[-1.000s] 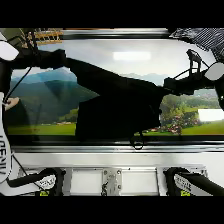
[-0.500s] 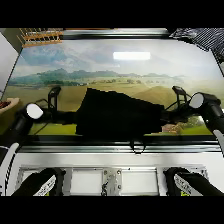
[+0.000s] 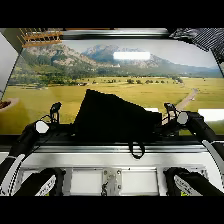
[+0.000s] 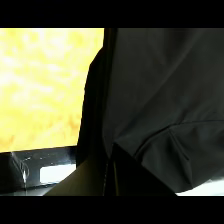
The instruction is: Fold the clothes and pants, and hang the long-sleeved shirts on hangers.
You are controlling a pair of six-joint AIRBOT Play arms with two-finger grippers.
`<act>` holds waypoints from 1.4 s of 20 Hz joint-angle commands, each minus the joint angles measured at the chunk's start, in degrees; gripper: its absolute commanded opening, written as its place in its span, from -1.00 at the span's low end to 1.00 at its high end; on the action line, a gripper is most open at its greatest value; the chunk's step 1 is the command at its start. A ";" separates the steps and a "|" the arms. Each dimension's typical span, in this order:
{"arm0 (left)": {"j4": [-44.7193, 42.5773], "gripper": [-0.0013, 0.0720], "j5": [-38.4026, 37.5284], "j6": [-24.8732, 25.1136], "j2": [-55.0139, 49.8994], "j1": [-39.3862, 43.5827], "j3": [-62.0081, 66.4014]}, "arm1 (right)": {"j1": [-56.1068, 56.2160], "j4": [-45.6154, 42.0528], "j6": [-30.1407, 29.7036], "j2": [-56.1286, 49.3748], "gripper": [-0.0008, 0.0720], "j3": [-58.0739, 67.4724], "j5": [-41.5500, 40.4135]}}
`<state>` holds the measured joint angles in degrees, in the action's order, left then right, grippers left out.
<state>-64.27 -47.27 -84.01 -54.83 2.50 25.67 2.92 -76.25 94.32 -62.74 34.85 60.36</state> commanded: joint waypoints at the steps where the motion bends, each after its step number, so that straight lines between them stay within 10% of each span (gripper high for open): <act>1: -0.15 -0.89 -0.48 -0.02 0.11 -0.46 -0.26 | 0.07 2.62 0.04 0.20 -0.81 -0.61 -1.62; 3: -0.33 0.38 -3.82 -0.04 0.11 -0.87 2.82 | -1.05 6.49 -3.89 1.51 0.55 1.25 -0.11; 4: -0.33 0.40 -6.56 -0.02 0.13 -1.46 5.31 | -2.08 8.37 -6.64 2.67 0.73 2.99 2.10; 11: -0.11 0.30 -19.63 -0.07 0.13 -1.36 18.36 | -20.98 9.64 -16.85 10.12 0.83 7.39 10.43; 13: -0.11 -0.84 -17.70 -0.04 0.11 2.10 18.53 | -25.70 13.22 -22.34 7.54 1.00 5.53 10.36; 14: -0.13 -0.95 -16.22 -0.04 0.11 4.20 18.53 | -27.15 15.41 -25.64 5.64 1.00 4.55 10.10; 20: -0.20 -0.95 -9.84 -0.98 0.11 14.58 18.53 | -28.13 29.53 -43.80 -7.93 0.99 1.46 5.57; 28: -0.17 -0.95 -9.03 -3.06 0.11 16.28 18.53 | -25.22 35.85 -46.36 -17.42 0.97 1.44 2.86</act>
<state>-64.42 -56.73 -86.43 -54.76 18.37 44.14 -23.70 -41.91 49.28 -77.60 36.40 64.42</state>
